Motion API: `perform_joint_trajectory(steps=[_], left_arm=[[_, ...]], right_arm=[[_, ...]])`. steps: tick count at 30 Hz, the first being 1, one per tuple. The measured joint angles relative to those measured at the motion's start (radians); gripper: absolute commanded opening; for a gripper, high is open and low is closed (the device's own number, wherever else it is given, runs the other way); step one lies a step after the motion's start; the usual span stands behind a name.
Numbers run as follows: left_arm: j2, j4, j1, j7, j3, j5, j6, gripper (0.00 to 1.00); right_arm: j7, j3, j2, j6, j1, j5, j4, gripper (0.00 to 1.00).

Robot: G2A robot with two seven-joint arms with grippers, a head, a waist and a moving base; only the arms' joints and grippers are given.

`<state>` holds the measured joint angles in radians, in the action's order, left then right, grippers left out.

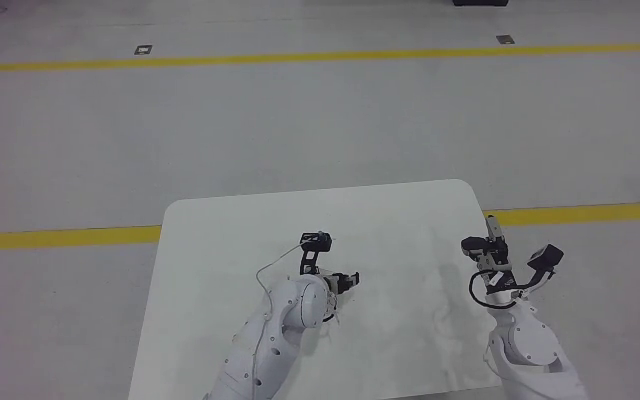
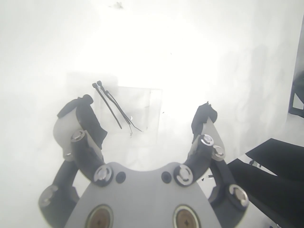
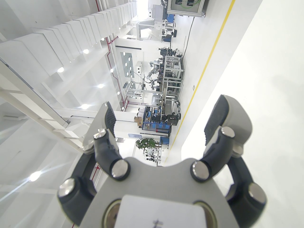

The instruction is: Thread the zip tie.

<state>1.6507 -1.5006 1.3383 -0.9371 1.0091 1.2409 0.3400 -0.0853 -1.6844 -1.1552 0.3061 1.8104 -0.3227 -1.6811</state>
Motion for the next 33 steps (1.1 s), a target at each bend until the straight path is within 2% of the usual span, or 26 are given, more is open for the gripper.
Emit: perform_joint_trajectory(steps=[5, 6, 9, 14, 18, 21, 23, 27, 33], left_arm=[[0.000, 0.001, 0.006, 0.021, -0.014, 0.000, 0.000, 1.00], [0.001, 0.001, 0.006, 0.021, -0.016, 0.002, 0.000, 0.95], [0.004, 0.003, 0.009, 0.013, -0.016, 0.022, 0.000, 0.70], [0.018, 0.008, 0.014, -0.022, 0.003, 0.067, 0.000, 0.54], [0.040, 0.014, 0.019, -0.057, 0.036, 0.095, 0.000, 0.49], [0.063, 0.018, 0.023, -0.076, 0.059, 0.121, 0.000, 0.49], [0.076, 0.023, 0.021, -0.089, 0.072, 0.145, 0.000, 0.53], [0.085, 0.044, 0.002, -0.125, 0.077, 0.172, 0.000, 0.56], [0.100, 0.091, -0.023, -0.140, 0.084, 0.188, 0.000, 0.50]], right_arm=[[0.000, 0.000, 0.000, 0.000, 0.000, 0.000, 0.000, 1.00], [0.000, 0.000, 0.000, 0.000, 0.000, 0.000, 0.000, 1.00], [0.000, 0.000, 0.000, 0.000, 0.000, 0.000, 0.000, 1.00], [0.000, 0.000, 0.000, 0.000, 0.000, 0.000, 0.000, 1.00], [0.000, 0.000, 0.000, 0.000, 0.000, 0.000, 0.000, 1.00], [0.000, 0.000, 0.000, 0.000, 0.000, 0.000, 0.000, 1.00], [0.000, 0.000, 0.000, 0.000, 0.000, 0.000, 0.000, 1.00], [0.000, 0.000, 0.000, 0.000, 0.000, 0.000, 0.000, 1.00], [0.000, 0.000, 0.000, 0.000, 0.000, 0.000, 0.000, 1.00]])
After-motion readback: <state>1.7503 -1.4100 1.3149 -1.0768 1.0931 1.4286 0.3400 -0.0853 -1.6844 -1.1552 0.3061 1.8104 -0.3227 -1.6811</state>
